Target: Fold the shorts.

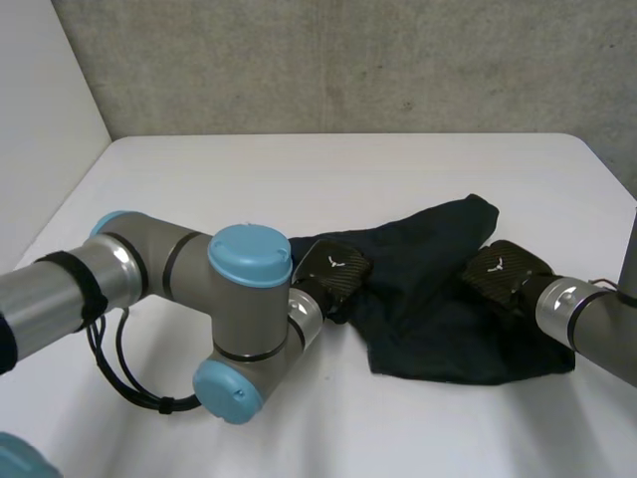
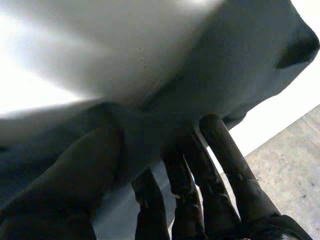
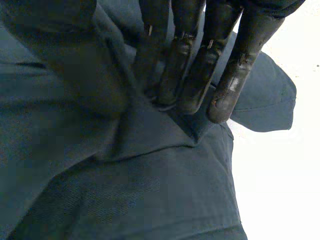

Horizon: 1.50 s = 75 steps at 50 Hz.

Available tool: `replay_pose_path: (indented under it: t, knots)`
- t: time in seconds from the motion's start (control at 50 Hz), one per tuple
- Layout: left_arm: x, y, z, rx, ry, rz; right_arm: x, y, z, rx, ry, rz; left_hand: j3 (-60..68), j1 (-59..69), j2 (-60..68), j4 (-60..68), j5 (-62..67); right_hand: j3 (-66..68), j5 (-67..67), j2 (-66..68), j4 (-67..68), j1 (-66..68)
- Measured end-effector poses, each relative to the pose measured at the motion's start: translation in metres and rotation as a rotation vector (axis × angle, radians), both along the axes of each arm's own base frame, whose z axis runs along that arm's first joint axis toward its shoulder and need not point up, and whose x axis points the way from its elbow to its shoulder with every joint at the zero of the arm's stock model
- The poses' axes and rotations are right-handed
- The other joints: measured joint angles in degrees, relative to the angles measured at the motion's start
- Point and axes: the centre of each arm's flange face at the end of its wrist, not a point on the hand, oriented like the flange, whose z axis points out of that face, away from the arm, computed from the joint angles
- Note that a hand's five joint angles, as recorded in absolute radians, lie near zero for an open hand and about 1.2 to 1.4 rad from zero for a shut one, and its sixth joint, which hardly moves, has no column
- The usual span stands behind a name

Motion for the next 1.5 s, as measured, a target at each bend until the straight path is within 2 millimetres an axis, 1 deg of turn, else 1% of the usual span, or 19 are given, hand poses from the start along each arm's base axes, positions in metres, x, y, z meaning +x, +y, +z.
replay_pose_path:
  t: [0.14, 0.24, 0.28, 0.3, 0.36, 0.38, 0.4, 0.42, 0.46, 0.52, 0.54, 0.56, 0.58, 0.72, 0.8, 0.92, 1.04, 1.26, 1.5]
  knots:
    - [0.004, -0.021, 0.012, -0.089, 0.004, 0.14, 0.013, 0.008, 0.002, 0.015, -0.072, 0.004, 4.4, 0.4, 4.3, 5.3, 2.6, 2.4, 2.9, 1.3, 2.8, 0.3]
    - [0.026, -0.064, 0.039, -0.225, 0.012, 0.338, 0.051, 0.029, 0.014, 0.059, -0.216, 0.044, 4.4, 0.4, 4.5, 5.4, 2.6, 2.4, 2.9, 1.3, 2.8, 0.9]
    - [0.026, -0.064, 0.039, -0.225, 0.012, 0.338, 0.051, 0.029, 0.014, 0.059, -0.216, 0.044, 4.4, 0.4, 4.5, 5.4, 2.6, 2.4, 2.9, 1.3, 2.8, 0.9]
    - [0.043, -0.09, 0.052, -0.293, -0.002, 0.416, 0.074, 0.044, 0.022, 0.096, -0.308, 0.073, 4.4, 0.4, 4.5, 5.4, 2.6, 2.4, 2.9, 1.3, 2.8, 0.9]
    - [0.05, -0.099, 0.057, -0.318, -0.013, 0.436, 0.081, 0.048, 0.024, 0.108, -0.334, 0.084, 4.4, 0.4, 4.5, 5.3, 2.6, 2.4, 2.9, 1.3, 2.8, 0.9]
    - [0.058, -0.111, 0.06, -0.346, -0.029, 0.443, 0.111, 0.071, 0.029, 0.168, -0.432, 0.14, 4.4, 0.4, 4.5, 5.4, 2.6, 2.4, 2.9, 1.3, 2.8, 0.9]
    - [0.058, -0.111, 0.06, -0.346, -0.029, 0.443, 0.111, 0.071, 0.029, 0.168, -0.432, 0.14, 4.4, 0.4, 4.5, 5.4, 2.6, 2.4, 2.9, 1.3, 2.8, 0.9]
    - [0.06, -0.115, 0.06, -0.355, -0.038, 0.433, 0.128, 0.084, 0.029, 0.202, -0.476, 0.175, 4.3, 0.4, 4.2, 5.0, 2.6, 2.2, 2.8, 1.2, 2.4, 0.8]
    - [0.061, -0.117, 0.059, -0.357, -0.042, 0.422, 0.139, 0.093, 0.029, 0.222, -0.499, 0.197, 3.2, 0.1, 3.0, 3.4, 2.3, -4.6, -3.2, -5.7, -4.6, -5.1]
    - [0.062, -0.117, 0.054, -0.347, -0.055, 0.404, 0.16, 0.111, 0.026, 0.252, -0.528, 0.238, -15.4, -19.5, -15.9, -15.4, -14.7, -39.9, -37.8, -41.5, -39.8, -35.4]
    - [0.063, -0.117, 0.052, -0.341, -0.059, 0.403, 0.163, 0.114, 0.025, 0.253, -0.528, 0.238, -15.4, -19.5, -15.9, -15.4, -14.7, -43.1, -41.0, -44.7, -43.1, -37.2]
    - [0.065, -0.116, 0.051, -0.334, -0.064, 0.403, 0.165, 0.115, 0.025, 0.251, -0.524, 0.233, -31.8, -36.7, -32.5, -32.2, -31.6, -47.0, -44.8, -47.8, -47.1, -39.1]
    - [0.067, -0.116, 0.05, -0.329, -0.069, 0.404, 0.166, 0.116, 0.025, 0.248, -0.519, 0.226, -35.3, -39.6, -35.9, -35.7, -35.2, -47.0, -44.8, -47.8, -47.1, -39.1]
    - [0.096, -0.106, 0.076, -0.312, -0.076, 0.44, 0.148, 0.109, 0.03, 0.215, -0.433, 0.136, -39.4, -40.5, -40.1, -40.1, -39.7, -49.0, -46.0, -48.7, -48.7, -39.5]
    - [0.11, -0.09, 0.096, -0.313, -0.063, 0.437, 0.118, 0.094, 0.037, 0.202, -0.36, 0.052, -39.4, -40.5, -40.2, -40.1, -39.7, -49.0, -46.0, -48.7, -48.7, -39.5]
    - [0.126, -0.041, 0.113, -0.27, -0.05, 0.354, 0.078, 0.077, 0.044, 0.174, -0.296, -0.037, -40.1, -40.5, -41.0, -41.0, -40.1, -49.0, -46.0, -48.7, -48.7, -39.5]
    - [0.139, 0.004, 0.097, -0.188, -0.084, 0.293, 0.048, 0.069, 0.029, 0.188, -0.236, -0.066, -40.4, -40.5, -41.1, -41.1, -40.1, -48.8, -45.8, -48.6, -48.6, -39.4]
    - [0.158, 0.038, 0.061, -0.044, -0.137, 0.296, 0.036, 0.071, -0.003, 0.177, -0.247, -0.022, -40.0, -40.5, -40.3, -40.0, -39.1, -43.7, -41.6, -45.5, -43.9, -36.1]
    - [0.156, 0.051, 0.089, -0.057, 0.031, 0.29, 0.037, 0.063, -0.02, 0.123, -0.265, -0.029, -41.4, -42.2, -41.9, -41.6, -41.4, -36.9, -35.6, -37.9, -37.0, -30.4]
